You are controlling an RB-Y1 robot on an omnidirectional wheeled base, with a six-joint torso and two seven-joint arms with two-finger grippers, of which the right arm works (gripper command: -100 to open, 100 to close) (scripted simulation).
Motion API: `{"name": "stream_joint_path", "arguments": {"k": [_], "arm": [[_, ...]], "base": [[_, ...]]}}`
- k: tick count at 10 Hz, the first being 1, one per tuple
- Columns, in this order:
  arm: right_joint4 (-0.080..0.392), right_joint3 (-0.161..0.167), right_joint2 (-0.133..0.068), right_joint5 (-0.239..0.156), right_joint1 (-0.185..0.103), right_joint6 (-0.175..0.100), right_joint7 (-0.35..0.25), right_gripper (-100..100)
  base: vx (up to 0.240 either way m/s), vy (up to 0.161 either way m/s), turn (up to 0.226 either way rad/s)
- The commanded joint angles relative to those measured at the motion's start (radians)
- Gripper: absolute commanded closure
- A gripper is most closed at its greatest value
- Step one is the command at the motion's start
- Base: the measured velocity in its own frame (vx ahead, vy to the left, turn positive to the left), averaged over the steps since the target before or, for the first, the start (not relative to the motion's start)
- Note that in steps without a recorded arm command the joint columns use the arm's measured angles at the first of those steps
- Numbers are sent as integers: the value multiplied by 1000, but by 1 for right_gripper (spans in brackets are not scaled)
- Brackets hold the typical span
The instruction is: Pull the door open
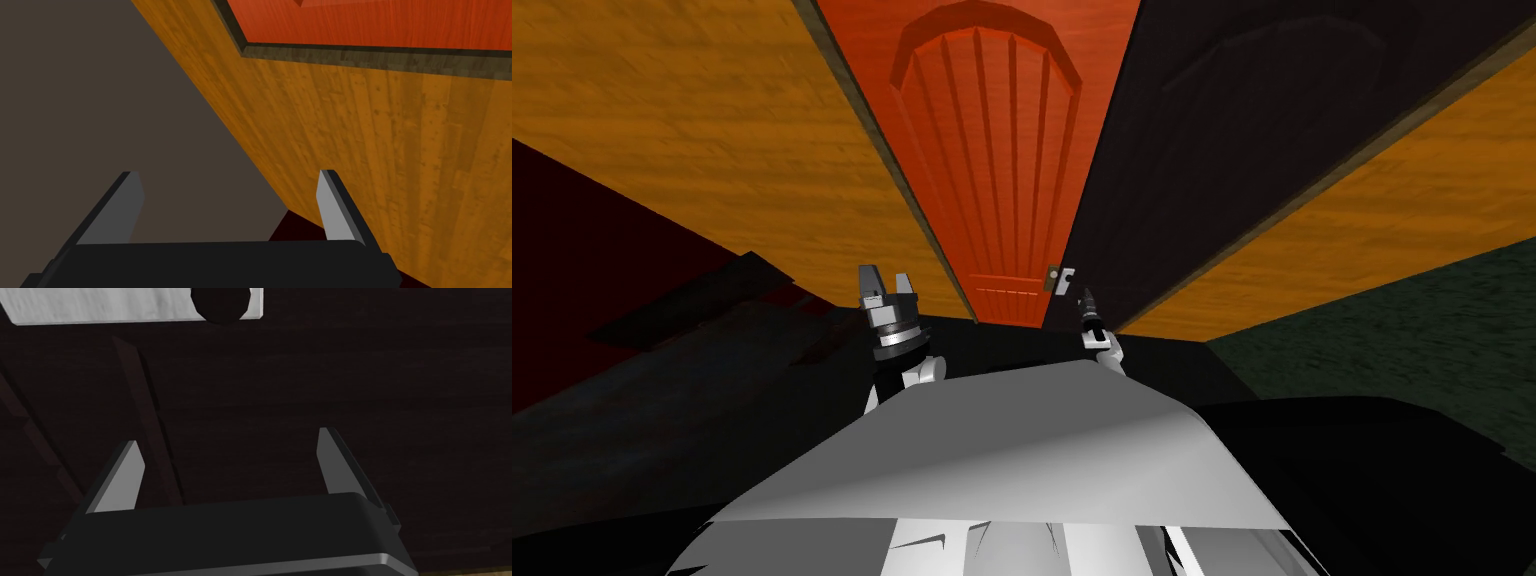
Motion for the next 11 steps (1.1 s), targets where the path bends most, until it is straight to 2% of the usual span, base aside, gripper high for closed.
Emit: {"name": "stream_joint_path", "arguments": {"k": [1, 3, 4, 6, 10, 11], "arm": [[7, -28, -13, -4, 13, 11, 4, -100], [23, -57, -24, -9, 23, 13, 12, -100], [24, -58, -24, -9, 21, 13, 13, -100], [24, -50, -16, -8, 6, 9, 16, -100], [12, -6, 13, -2, -39, -2, 18, -100], [24, -14, 0, -5, -36, -5, 15, -100]], "base": [[-25, -103, -216], [76, -108, -113], [166, -88, 5], [187, -23, 84], [217, 76, 153], [93, 43, 34]]}}
